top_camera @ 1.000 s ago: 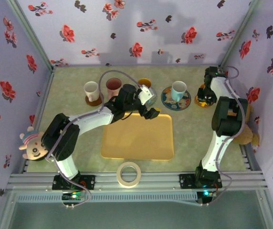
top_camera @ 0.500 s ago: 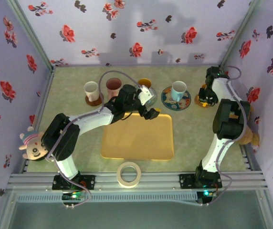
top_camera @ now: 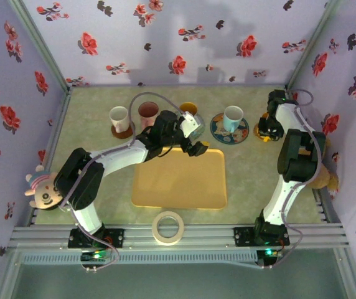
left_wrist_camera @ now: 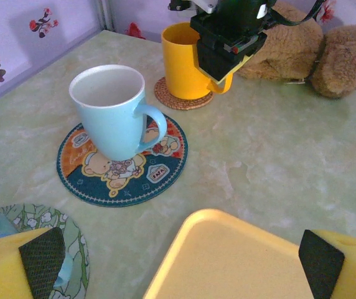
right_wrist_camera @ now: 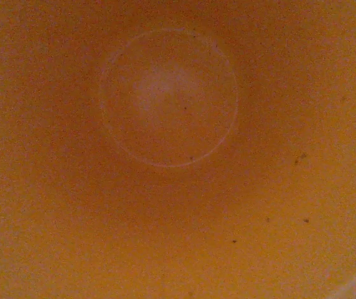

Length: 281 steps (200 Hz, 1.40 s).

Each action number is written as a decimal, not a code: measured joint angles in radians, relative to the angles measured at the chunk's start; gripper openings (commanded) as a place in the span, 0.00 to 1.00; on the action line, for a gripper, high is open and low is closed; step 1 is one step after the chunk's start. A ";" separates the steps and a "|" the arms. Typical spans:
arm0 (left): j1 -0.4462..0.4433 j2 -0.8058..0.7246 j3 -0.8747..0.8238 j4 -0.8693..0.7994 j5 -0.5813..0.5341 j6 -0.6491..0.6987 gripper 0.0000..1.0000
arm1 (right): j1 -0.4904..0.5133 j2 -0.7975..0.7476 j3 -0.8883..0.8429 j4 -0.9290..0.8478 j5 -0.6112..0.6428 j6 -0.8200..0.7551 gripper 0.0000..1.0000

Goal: Place the cup by the coaster

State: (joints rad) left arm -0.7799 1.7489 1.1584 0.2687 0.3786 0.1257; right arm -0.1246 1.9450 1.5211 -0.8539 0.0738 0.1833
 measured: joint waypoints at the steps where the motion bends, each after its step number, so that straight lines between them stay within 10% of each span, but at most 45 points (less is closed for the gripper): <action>1: 0.000 0.000 0.000 0.000 0.000 0.000 1.00 | 0.000 0.000 0.000 0.000 0.000 0.000 0.02; 159: 0.000 0.001 0.000 0.000 0.000 0.000 1.00 | 0.000 0.000 -0.025 0.024 -0.003 0.008 0.39; 281: 0.000 -0.001 0.053 -0.071 -0.002 0.023 1.00 | 0.000 -0.235 -0.108 0.050 -0.025 0.045 0.97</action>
State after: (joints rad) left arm -0.7799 1.7481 1.2114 0.1978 0.3771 0.1486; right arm -0.1249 1.7100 1.4128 -0.8043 0.0490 0.2287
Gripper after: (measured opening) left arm 0.997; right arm 0.905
